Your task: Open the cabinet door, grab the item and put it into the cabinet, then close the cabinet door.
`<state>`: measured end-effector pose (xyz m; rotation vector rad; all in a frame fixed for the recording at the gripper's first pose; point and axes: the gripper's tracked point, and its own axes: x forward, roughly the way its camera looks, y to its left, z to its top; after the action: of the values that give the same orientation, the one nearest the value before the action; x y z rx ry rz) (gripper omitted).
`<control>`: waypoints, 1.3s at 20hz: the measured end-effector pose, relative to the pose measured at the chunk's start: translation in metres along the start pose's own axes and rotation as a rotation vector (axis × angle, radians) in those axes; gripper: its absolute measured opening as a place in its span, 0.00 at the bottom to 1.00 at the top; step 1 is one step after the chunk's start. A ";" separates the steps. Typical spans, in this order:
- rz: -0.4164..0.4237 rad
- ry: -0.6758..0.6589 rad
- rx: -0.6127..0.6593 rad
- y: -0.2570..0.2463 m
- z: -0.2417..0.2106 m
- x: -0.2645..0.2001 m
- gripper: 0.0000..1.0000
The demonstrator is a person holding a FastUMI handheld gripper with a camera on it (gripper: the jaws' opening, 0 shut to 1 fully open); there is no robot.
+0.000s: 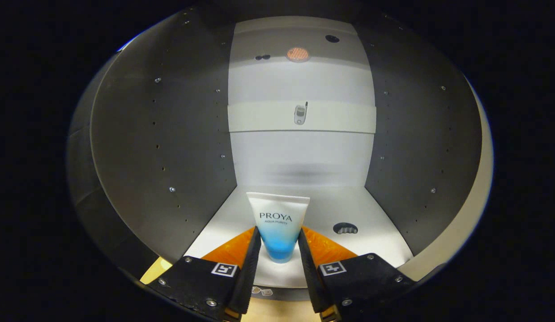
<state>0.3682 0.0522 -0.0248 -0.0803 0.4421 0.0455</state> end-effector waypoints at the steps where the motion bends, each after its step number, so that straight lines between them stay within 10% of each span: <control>1: -0.004 -0.002 -0.004 0.000 0.000 0.000 0.54; 9: -0.026 -0.111 0.015 -0.002 0.023 -0.046 0.94; 26: 0.013 -0.371 0.003 0.016 -0.011 -0.262 0.94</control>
<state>0.1262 0.0606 0.0760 -0.0647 0.0719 0.0709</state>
